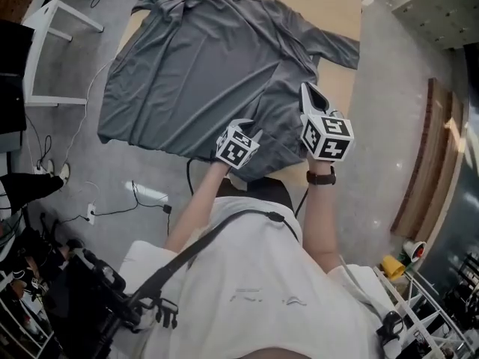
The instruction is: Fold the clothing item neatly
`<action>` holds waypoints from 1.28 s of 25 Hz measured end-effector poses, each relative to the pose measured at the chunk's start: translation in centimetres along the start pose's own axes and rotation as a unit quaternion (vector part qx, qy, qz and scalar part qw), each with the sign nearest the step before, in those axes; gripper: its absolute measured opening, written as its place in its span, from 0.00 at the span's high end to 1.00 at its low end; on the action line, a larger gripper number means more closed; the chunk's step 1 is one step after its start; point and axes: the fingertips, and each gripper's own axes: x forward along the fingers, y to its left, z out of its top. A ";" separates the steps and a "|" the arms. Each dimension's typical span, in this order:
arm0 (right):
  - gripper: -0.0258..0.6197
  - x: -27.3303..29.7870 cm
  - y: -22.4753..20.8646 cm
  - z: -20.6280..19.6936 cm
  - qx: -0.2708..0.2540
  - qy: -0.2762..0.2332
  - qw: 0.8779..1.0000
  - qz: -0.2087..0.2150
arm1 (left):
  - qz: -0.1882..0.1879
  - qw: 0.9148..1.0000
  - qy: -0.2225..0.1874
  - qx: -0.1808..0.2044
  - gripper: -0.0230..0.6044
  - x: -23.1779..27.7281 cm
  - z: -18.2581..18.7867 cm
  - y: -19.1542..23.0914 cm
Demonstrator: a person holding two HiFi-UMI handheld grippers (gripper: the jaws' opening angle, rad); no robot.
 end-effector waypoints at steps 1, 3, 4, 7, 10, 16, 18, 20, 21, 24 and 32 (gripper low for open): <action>0.96 0.1 -0.3 -0.4 0.002 0.004 1.000 0.000 | -0.001 1.000 0.013 0.001 0.77 0.6 -0.9 -0.1; 0.96 0.5 -0.9 -0.7 0.004 0.010 1.000 -0.001 | -0.006 0.999 0.034 -0.002 0.77 1.4 -2.3 -0.4; 0.96 0.7 -1.2 -0.8 0.006 0.011 1.000 -0.002 | -0.004 0.999 0.040 -0.003 0.78 1.8 -2.7 -0.3; 0.96 1.2 -1.8 -1.2 0.009 0.019 1.000 -0.003 | 0.009 0.998 0.056 -0.005 0.78 2.7 -3.6 -0.1; 0.96 1.8 -2.0 -2.0 0.009 0.030 1.000 -0.001 | 0.009 0.997 0.078 -0.002 0.78 3.8 -4.8 0.0; 0.96 3.2 -1.9 -2.6 0.002 0.044 0.999 0.001 | 0.015 0.995 0.100 -0.011 0.82 4.6 -6.2 0.7; 0.96 3.6 -2.2 -2.6 0.000 0.047 0.999 0.002 | 0.013 0.995 0.099 -0.020 0.91 4.5 -6.2 0.6; 0.96 4.3 -2.8 -2.6 0.000 0.049 0.999 0.002 | 0.006 0.995 0.092 -0.027 0.94 4.4 -5.9 0.4; 0.96 4.8 -3.2 -2.6 -0.001 0.050 0.999 0.002 | 0.001 0.996 0.086 -0.031 0.94 4.2 -5.7 0.3; 0.96 7.2 -5.2 -2.0 -0.030 0.052 0.998 -0.003 | -0.018 0.996 0.061 -0.055 0.94 3.3 -4.7 0.0; 0.91 17.6 -12.3 -3.9 -0.092 0.122 0.988 0.035 | -0.076 0.988 -0.001 -0.132 0.94 -2.2 -3.2 -2.2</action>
